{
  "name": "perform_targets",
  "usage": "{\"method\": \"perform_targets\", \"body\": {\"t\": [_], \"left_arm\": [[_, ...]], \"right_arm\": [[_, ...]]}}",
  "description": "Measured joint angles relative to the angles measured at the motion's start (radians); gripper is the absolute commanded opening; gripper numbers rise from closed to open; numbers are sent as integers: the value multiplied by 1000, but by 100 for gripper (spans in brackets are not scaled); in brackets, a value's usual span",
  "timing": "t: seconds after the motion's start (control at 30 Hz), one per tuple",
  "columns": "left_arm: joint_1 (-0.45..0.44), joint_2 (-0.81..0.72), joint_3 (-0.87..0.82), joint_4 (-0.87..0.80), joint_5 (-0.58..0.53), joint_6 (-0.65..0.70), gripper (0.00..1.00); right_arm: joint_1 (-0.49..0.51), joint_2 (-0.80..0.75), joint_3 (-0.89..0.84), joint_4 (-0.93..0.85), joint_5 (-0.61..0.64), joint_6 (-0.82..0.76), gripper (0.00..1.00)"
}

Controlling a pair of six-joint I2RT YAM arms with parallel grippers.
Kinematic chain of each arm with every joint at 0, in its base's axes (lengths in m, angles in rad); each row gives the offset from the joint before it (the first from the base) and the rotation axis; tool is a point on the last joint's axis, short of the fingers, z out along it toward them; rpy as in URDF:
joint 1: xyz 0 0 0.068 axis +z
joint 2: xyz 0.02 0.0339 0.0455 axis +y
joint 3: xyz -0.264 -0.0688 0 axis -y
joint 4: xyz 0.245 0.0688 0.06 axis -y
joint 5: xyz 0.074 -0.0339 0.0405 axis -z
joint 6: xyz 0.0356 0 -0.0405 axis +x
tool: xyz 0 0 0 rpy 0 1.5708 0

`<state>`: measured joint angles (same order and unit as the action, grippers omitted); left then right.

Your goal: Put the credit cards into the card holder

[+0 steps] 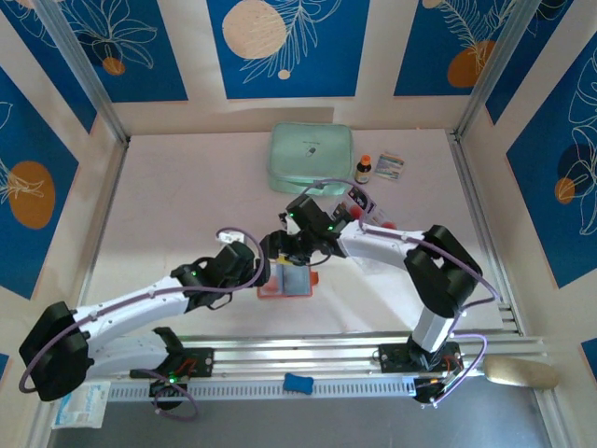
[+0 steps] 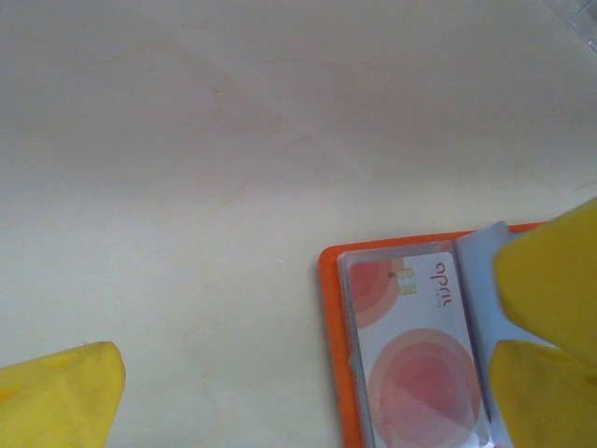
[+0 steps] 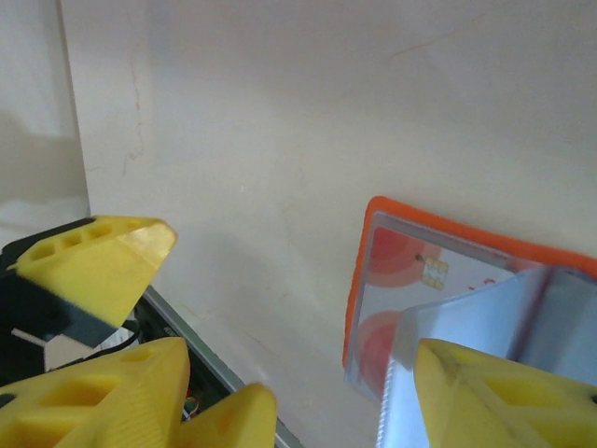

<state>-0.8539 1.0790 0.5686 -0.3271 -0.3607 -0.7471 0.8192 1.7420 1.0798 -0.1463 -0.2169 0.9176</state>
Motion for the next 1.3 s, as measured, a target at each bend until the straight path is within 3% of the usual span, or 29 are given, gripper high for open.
{"method": "perform_targets", "body": {"t": [0.27, 0.6, 0.9, 1.13, 1.3], "left_arm": [[8, -46, -34, -22, 0, -7, 100], [10, -51, -34, -21, 0, -7, 100], [21, 19, 0, 7, -6, -4, 100], [21, 133, 82, 48, 15, 16, 100], [21, 184, 94, 59, 37, 19, 100]], "right_arm": [[13, 132, 42, 5, -1, 18, 65], [10, 126, 43, -2, 0, 26, 65], [-34, -27, 41, -31, -9, 6, 65], [-146, -175, 31, -179, 46, -97, 64], [-260, -257, 37, -378, 174, -248, 52]]}}
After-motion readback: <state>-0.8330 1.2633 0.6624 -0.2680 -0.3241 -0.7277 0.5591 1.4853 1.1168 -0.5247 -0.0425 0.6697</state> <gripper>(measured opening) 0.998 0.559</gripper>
